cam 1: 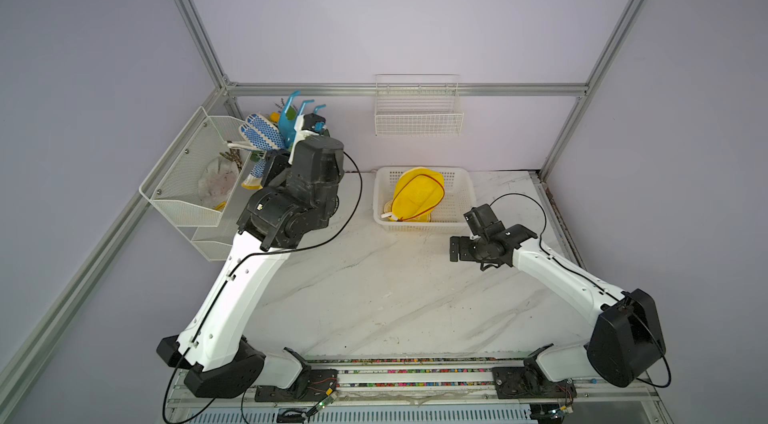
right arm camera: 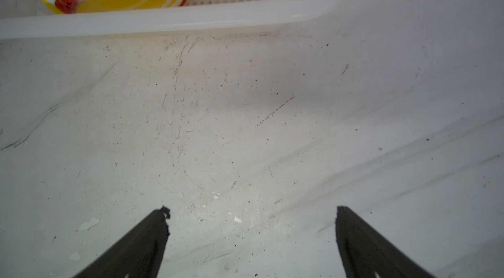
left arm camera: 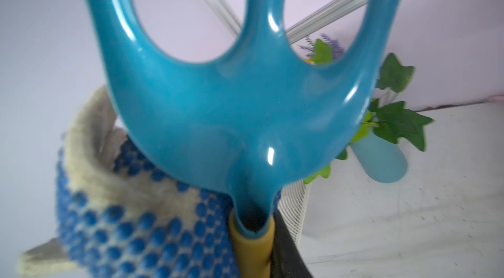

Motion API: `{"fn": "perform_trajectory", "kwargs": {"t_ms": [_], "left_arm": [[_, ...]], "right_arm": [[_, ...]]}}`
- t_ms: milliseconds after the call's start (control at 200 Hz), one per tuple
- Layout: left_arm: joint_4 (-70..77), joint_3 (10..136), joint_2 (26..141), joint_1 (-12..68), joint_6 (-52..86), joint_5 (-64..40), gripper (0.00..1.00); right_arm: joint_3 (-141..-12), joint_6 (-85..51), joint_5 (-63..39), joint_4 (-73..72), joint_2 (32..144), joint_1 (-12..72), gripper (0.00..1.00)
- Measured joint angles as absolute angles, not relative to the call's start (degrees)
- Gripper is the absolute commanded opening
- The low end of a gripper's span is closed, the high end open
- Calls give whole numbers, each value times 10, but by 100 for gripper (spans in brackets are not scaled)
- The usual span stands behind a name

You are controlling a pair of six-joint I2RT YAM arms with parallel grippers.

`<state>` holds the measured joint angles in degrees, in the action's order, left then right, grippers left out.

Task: Turn the laundry bag inside out
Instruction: Place the distractor at the center of the board.

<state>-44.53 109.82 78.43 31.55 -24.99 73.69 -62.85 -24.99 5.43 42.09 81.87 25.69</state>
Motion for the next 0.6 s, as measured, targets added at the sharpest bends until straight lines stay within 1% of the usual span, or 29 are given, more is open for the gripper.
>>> {"fn": "perform_trajectory", "kwargs": {"t_ms": [105,185,295,390,600], "left_arm": [[-269,1026,742,254,-421,776,0],[-224,1012,732,209,-476,788,0],[-230,997,722,157,-478,787,0],[-240,956,704,138,-470,780,0],[-358,936,723,104,-339,716,0]], "right_arm": [[-629,-250,45,415,821,257,100],[-629,-250,36,413,823,257,100],[-629,-250,29,407,825,257,100],[-629,-249,23,402,825,257,100],[-636,-244,13,401,835,257,100]]}}
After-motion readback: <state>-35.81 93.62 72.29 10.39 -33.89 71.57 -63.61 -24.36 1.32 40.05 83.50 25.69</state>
